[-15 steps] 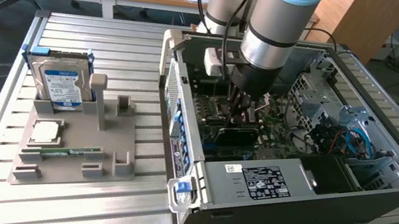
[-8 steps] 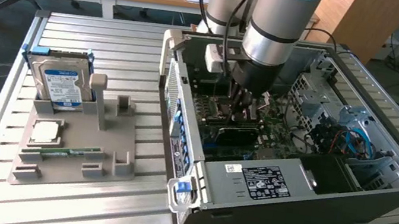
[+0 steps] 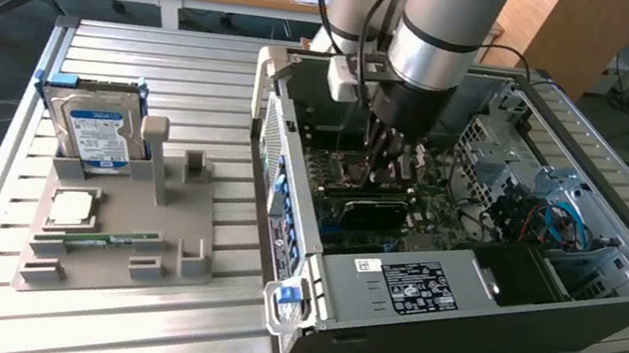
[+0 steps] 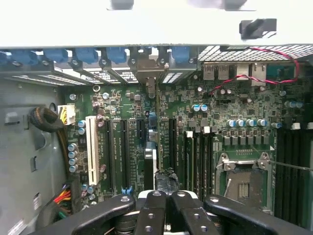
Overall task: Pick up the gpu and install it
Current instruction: 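Press down on the gpu until it lock into place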
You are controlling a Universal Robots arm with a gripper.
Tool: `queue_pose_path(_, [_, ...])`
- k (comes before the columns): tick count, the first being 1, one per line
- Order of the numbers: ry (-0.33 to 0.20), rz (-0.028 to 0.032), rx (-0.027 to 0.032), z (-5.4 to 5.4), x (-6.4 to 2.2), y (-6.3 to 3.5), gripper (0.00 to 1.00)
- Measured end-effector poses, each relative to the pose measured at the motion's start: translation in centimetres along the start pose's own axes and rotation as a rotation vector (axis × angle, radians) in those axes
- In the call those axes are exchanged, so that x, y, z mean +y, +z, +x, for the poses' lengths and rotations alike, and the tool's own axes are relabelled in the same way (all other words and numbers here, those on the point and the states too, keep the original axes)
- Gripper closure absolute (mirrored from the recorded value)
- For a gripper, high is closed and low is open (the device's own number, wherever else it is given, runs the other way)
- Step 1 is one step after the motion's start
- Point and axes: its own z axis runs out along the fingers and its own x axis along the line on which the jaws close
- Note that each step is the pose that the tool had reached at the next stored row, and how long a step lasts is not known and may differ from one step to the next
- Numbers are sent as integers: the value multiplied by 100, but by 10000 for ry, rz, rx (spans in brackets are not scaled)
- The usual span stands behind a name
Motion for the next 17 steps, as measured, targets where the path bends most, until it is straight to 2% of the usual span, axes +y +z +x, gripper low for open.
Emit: queue_pose_path(17, [-1, 2, 44, -8, -12, -342, 89])
